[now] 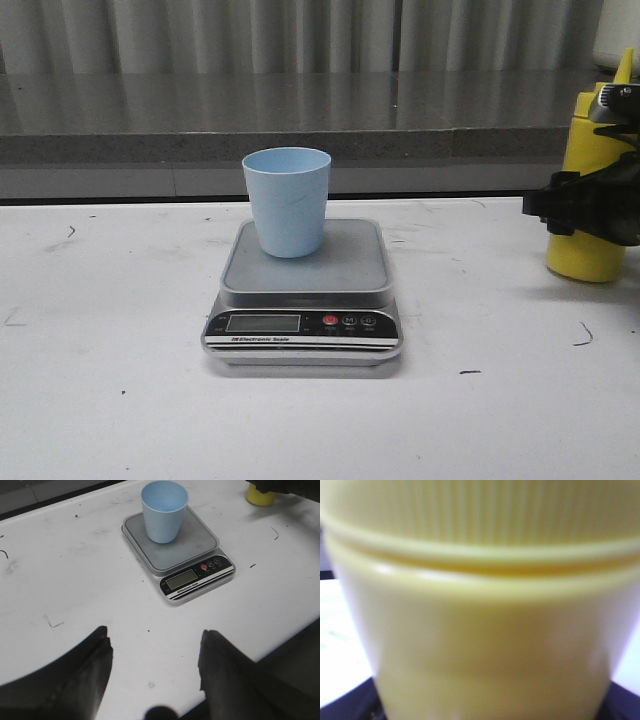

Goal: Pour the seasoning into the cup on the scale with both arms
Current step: 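Move the right gripper to the yellow bottle and grasp its body, then lift the yellow bottle with the right gripper and tilt nozzle toward the cup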

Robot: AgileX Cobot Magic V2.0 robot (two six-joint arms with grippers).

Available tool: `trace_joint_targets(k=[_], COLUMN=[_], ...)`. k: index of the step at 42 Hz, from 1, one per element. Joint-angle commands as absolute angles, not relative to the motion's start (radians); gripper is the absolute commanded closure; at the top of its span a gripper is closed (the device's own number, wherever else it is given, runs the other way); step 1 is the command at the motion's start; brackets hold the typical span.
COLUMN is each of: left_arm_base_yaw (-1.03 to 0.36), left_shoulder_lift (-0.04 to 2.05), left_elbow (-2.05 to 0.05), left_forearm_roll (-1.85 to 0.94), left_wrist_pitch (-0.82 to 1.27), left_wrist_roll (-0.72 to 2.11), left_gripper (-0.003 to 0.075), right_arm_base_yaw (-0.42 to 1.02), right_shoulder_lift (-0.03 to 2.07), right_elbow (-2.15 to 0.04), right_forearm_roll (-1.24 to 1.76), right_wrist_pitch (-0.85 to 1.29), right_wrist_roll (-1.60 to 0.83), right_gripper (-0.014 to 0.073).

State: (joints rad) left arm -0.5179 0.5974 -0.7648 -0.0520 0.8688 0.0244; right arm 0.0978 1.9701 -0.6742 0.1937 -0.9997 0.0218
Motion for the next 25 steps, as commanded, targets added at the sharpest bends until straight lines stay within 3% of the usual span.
trace_joint_targets(k=[1, 13, 25], left_arm_base_yaw=[-0.524, -0.524, -0.524], left_shoulder_lift=[0.6, 0.6, 0.6], left_elbow=[-0.791, -0.791, -0.791], left_forearm_roll=[-0.062, -0.062, -0.062], left_wrist_pitch=[0.797, 0.797, 0.797], left_wrist_roll=[0.021, 0.021, 0.021], left_gripper=[0.0334, 0.0334, 0.0334], right_arm_base_yaw=[0.09, 0.092, 0.183], right_shoulder_lift=[1.927, 1.76, 1.539], right_elbow=[-0.695, -0.694, -0.827], right_forearm_roll=[0.166, 0.02, 0.05], right_wrist_pitch=[-1.063, -0.845, -0.357], right_wrist_roll=[0.017, -0.13, -0.621], right_gripper=[0.0281, 0.0305, 0.0305])
